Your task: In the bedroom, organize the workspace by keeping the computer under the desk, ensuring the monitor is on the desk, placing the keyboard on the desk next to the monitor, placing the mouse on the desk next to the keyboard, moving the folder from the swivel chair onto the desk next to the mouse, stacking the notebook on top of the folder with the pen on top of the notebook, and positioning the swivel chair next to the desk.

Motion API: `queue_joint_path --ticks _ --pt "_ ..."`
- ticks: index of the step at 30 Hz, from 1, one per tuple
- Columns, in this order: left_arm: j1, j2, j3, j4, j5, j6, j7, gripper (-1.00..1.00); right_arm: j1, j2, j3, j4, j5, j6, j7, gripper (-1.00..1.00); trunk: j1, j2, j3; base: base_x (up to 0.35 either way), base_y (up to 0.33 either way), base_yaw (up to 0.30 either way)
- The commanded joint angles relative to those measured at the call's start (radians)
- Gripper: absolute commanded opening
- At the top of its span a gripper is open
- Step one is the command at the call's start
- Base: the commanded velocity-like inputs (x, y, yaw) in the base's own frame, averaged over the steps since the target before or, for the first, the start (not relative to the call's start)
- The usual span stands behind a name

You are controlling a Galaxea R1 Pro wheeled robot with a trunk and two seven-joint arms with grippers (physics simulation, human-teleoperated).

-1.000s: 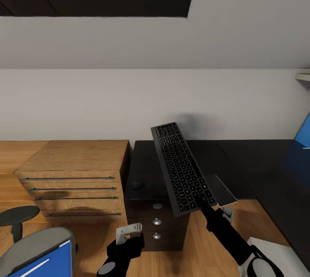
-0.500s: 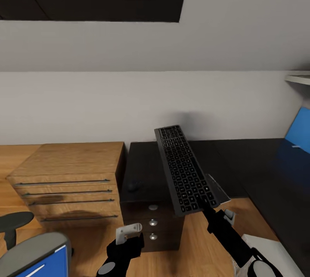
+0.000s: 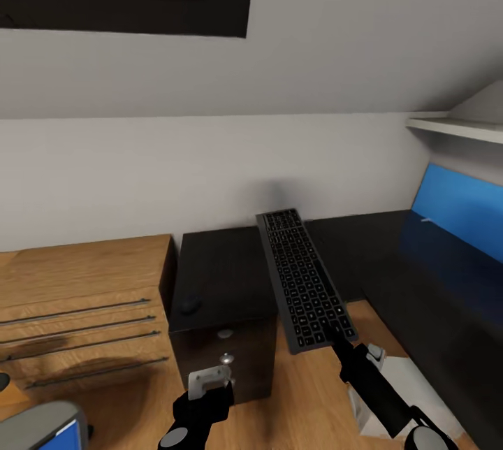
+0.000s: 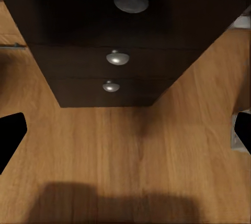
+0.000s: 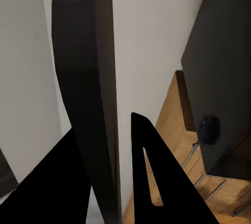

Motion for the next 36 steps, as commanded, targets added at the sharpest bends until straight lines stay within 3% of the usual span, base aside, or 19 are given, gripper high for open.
queue_joint_path --ticks 1,11,21,36 --pt "-0.001 0.0 -0.002 -0.001 0.006 0.002 0.008 1.0 0.0 0.0 -0.001 -0.001 -0.01 0.008 -0.001 -1.0 0.0 -0.001 -0.001 -0.236 0.17 -0.3" --pt "-0.001 0.0 -0.013 0.0 0.005 0.002 0.008 1.0 0.0 0.0 -0.017 -0.001 -0.009 0.006 -0.001 -1.0 0.0 -0.001 -0.001 -0.254 0.185 -0.3" --pt "-0.001 0.001 -0.044 0.0 0.005 0.0 0.01 1.0 0.0 0.0 -0.021 -0.001 -0.008 0.006 -0.001 -1.0 0.0 -0.001 -0.001 -0.036 0.026 -0.3" --pt "-0.001 0.0 -0.049 0.0 0.006 0.001 0.009 1.0 0.0 0.0 -0.023 0.006 -0.008 0.004 -0.001 -1.0 0.0 -0.001 -0.001 -0.211 0.079 -0.3"
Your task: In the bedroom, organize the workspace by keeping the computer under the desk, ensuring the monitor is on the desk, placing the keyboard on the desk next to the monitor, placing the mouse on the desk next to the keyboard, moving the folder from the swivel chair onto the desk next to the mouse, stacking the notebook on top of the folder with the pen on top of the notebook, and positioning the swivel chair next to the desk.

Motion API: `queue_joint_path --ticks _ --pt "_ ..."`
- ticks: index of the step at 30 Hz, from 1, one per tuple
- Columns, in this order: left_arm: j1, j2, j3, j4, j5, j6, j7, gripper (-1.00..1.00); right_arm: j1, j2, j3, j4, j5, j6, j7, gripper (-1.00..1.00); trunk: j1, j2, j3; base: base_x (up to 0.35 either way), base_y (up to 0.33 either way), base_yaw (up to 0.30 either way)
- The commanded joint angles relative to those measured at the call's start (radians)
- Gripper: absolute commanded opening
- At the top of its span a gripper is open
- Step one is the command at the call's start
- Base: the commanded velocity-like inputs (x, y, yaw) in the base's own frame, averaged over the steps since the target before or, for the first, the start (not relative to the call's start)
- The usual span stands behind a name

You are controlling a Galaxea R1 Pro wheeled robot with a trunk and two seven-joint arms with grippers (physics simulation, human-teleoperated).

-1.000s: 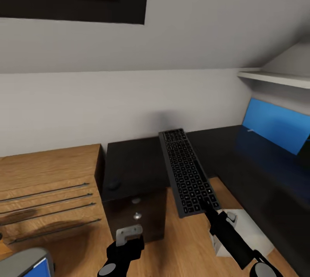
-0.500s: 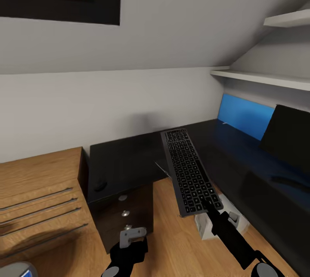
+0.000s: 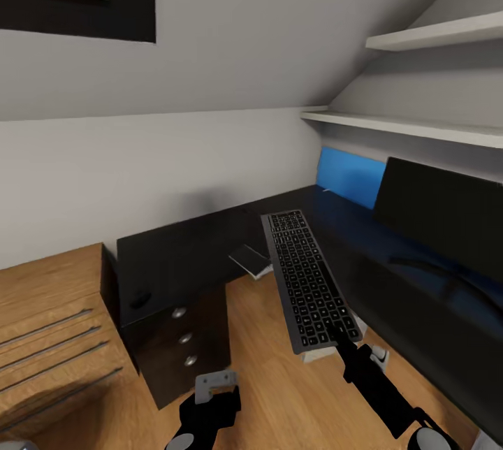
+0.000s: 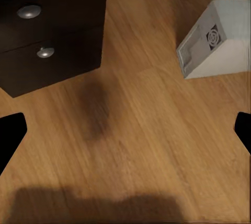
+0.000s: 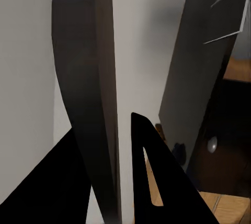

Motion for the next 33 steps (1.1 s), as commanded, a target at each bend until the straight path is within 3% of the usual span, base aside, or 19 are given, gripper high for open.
queue_joint_path --ticks 1,20,33 --pt "-0.001 0.0 -0.002 -0.001 0.006 0.003 0.008 1.0 0.0 0.0 -0.001 -0.001 -0.011 0.008 -0.001 -1.0 0.0 -0.001 -0.001 -0.089 0.013 -0.3" --pt "-0.001 0.0 -0.013 -0.001 0.006 0.003 0.007 1.0 0.0 -0.001 -0.002 -0.001 -0.011 0.008 -0.001 -1.0 0.0 -0.001 -0.001 -0.021 0.004 -0.3" --pt "-0.001 0.0 -0.013 -0.001 0.008 0.006 0.007 1.0 0.0 -0.001 -0.001 0.007 -0.011 0.008 -0.001 -1.0 0.0 -0.001 -0.001 -0.248 0.088 -0.3"
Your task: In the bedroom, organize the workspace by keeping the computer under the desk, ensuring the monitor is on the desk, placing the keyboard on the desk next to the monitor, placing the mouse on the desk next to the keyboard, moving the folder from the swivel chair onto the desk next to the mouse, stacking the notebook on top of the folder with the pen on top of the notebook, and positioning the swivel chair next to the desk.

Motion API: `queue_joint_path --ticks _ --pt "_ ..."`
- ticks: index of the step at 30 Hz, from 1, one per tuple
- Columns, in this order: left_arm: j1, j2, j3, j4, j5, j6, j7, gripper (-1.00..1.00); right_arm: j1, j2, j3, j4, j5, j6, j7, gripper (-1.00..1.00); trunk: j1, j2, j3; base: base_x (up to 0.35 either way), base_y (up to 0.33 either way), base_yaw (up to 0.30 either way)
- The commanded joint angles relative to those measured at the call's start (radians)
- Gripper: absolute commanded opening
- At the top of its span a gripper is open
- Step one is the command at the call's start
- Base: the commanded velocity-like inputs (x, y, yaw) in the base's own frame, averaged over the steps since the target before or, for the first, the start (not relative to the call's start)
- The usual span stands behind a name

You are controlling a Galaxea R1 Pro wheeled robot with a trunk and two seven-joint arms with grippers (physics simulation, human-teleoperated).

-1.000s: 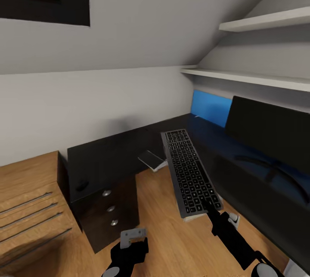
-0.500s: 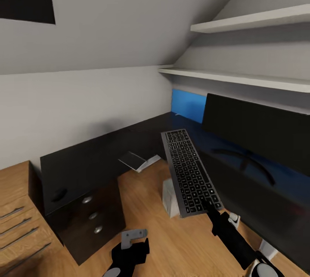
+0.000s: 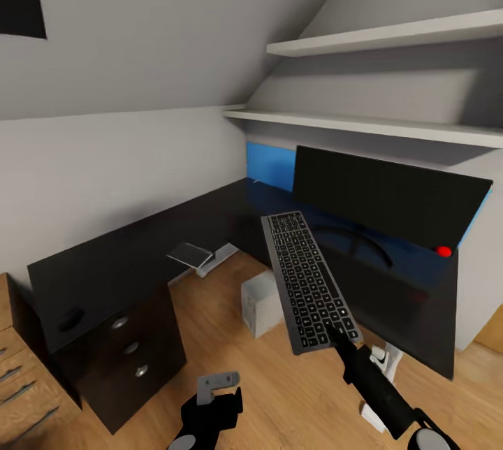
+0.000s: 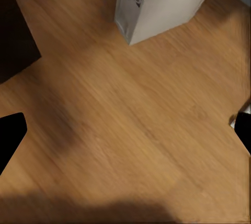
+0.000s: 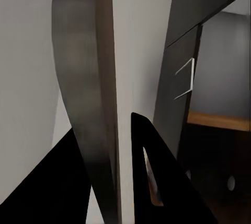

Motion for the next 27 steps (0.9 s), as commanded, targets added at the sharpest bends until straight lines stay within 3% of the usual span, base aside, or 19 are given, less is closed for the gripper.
queue_joint_path --ticks 1,14,27 --pt "-0.001 0.0 -0.001 -0.001 0.007 0.003 0.008 1.0 0.0 0.0 -0.002 -0.001 -0.011 0.008 -0.001 -1.0 0.0 -0.001 -0.001 -0.136 0.004 -0.3" --pt "-0.002 -0.001 -0.006 -0.001 0.008 0.003 0.008 1.0 0.0 0.0 -0.001 -0.001 -0.011 0.008 -0.001 -1.0 0.0 -0.001 -0.001 -0.257 0.058 -0.3" --pt "-0.001 -0.001 -0.015 -0.001 0.008 0.003 0.008 1.0 0.0 0.0 0.002 0.039 -0.011 0.008 -0.001 -1.0 0.0 -0.001 -0.001 -0.025 0.003 -0.3"
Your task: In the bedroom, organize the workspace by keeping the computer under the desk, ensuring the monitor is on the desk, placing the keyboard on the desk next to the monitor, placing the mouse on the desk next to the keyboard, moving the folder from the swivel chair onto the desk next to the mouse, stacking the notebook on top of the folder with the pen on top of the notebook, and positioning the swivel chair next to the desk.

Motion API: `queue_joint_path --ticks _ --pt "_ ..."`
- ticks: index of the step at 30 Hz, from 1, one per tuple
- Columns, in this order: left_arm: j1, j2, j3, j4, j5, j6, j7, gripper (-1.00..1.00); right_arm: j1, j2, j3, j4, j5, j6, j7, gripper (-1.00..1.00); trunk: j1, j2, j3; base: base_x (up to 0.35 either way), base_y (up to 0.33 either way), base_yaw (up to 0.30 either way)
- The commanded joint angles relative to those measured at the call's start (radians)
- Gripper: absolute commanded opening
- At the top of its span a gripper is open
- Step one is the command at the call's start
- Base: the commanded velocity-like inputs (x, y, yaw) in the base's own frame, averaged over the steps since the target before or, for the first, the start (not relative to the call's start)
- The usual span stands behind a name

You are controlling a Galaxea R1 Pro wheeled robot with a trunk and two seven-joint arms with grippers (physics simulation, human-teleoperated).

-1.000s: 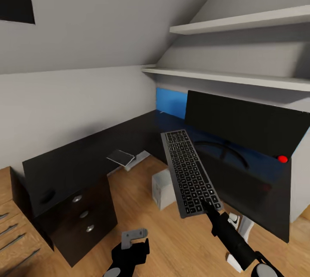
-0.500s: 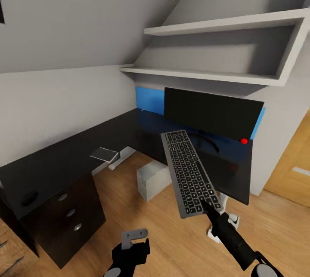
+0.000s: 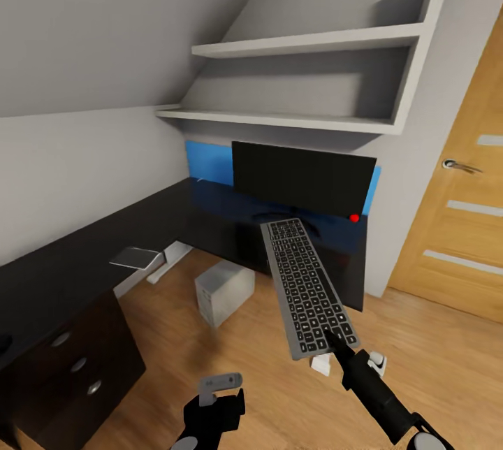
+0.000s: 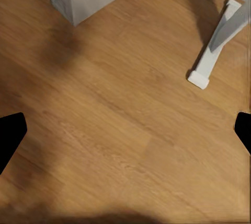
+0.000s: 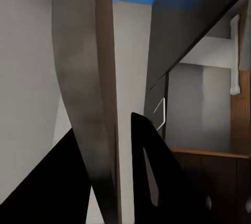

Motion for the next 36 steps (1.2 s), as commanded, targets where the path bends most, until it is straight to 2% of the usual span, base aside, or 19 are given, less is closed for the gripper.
queue_joint_path --ticks 1,29,33,34,35,36 --pt "-0.001 0.0 -0.002 -0.001 0.007 0.003 0.008 1.0 0.0 0.0 -0.002 -0.001 -0.011 0.008 -0.001 -1.0 0.0 -0.001 -0.001 0.0 0.0 -0.3" --pt "-0.001 0.006 0.003 0.011 0.011 0.003 0.009 1.0 0.0 0.0 -0.001 0.0 -0.011 0.008 -0.001 -1.0 0.0 -0.001 -0.001 0.0 0.0 -0.3" --pt "-0.001 0.025 0.002 0.111 0.01 -0.004 0.01 1.0 0.0 0.001 0.0 0.0 -0.009 0.007 -0.001 -1.0 0.0 -0.001 -0.001 0.0 0.0 -0.3" --pt "-0.001 0.029 0.001 0.164 0.01 -0.006 0.01 1.0 0.0 0.001 0.001 0.0 -0.008 0.006 -0.001 -1.0 0.0 -0.001 -0.001 0.0 0.0 -0.3" --pt "-0.001 0.033 0.001 0.279 0.008 -0.026 0.009 1.0 0.0 0.002 0.001 0.001 -0.007 -0.01 -0.002 -1.0 0.0 -0.001 -0.001 0.0 0.0 -0.295" --pt "-0.001 0.034 0.001 0.33 0.008 -0.048 0.008 1.0 0.0 0.002 0.002 0.001 -0.007 -0.02 -0.002 -1.0 0.0 -0.001 -0.001 0.0 0.0 -0.293"
